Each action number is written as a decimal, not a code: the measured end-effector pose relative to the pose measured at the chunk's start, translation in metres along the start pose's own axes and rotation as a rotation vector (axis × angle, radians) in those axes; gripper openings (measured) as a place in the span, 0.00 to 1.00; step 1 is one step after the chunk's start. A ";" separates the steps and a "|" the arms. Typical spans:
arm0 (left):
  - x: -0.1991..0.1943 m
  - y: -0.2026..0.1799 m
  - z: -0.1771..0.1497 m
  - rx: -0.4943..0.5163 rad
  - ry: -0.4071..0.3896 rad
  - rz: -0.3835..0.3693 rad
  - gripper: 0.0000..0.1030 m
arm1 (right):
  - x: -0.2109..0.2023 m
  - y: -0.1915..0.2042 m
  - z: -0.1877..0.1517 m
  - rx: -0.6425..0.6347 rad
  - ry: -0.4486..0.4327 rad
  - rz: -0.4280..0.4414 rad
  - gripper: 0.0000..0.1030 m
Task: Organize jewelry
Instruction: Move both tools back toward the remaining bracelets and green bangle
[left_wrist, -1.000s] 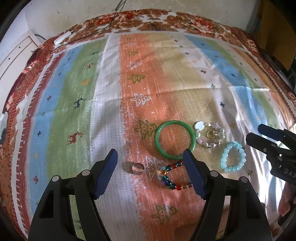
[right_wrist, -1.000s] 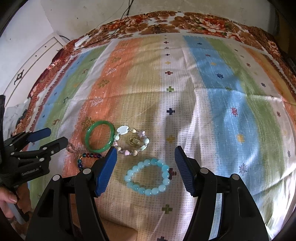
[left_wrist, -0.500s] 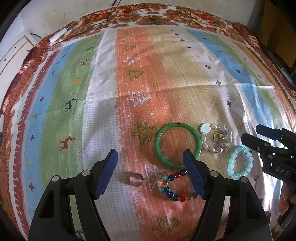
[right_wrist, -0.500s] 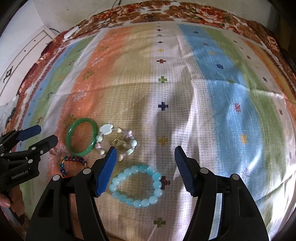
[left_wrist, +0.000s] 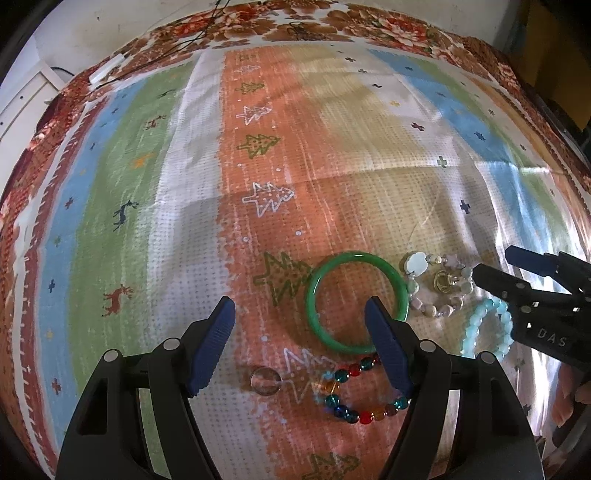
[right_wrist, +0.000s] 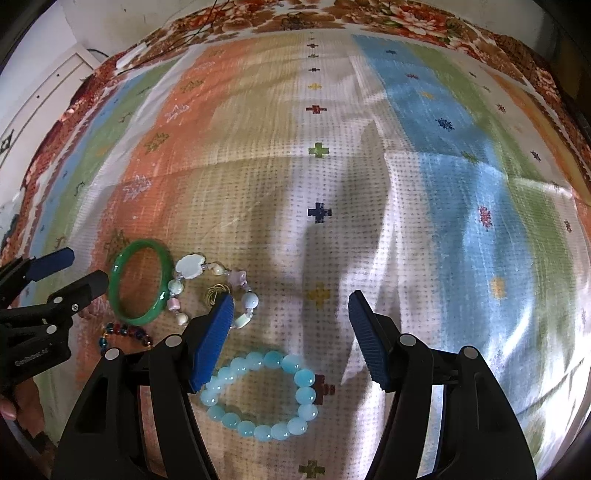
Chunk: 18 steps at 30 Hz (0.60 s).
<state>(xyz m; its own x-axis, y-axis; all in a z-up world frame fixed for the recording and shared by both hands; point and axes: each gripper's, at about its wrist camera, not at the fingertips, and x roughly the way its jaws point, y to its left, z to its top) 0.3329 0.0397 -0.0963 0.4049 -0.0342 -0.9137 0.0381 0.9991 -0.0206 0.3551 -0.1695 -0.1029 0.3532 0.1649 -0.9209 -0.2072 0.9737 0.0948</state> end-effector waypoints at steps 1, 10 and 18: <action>0.001 0.000 0.000 0.002 0.000 -0.002 0.70 | 0.001 0.001 0.001 -0.002 0.002 0.000 0.62; 0.010 0.003 -0.003 0.008 0.021 -0.006 0.70 | 0.012 0.004 0.004 -0.012 0.020 -0.034 0.62; 0.019 0.004 0.002 0.012 0.043 -0.015 0.70 | 0.020 0.009 0.006 -0.034 0.037 -0.076 0.62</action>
<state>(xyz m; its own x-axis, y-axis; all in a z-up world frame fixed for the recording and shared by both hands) 0.3425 0.0430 -0.1133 0.3648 -0.0477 -0.9299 0.0554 0.9980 -0.0295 0.3659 -0.1560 -0.1186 0.3348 0.0836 -0.9386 -0.2117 0.9773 0.0116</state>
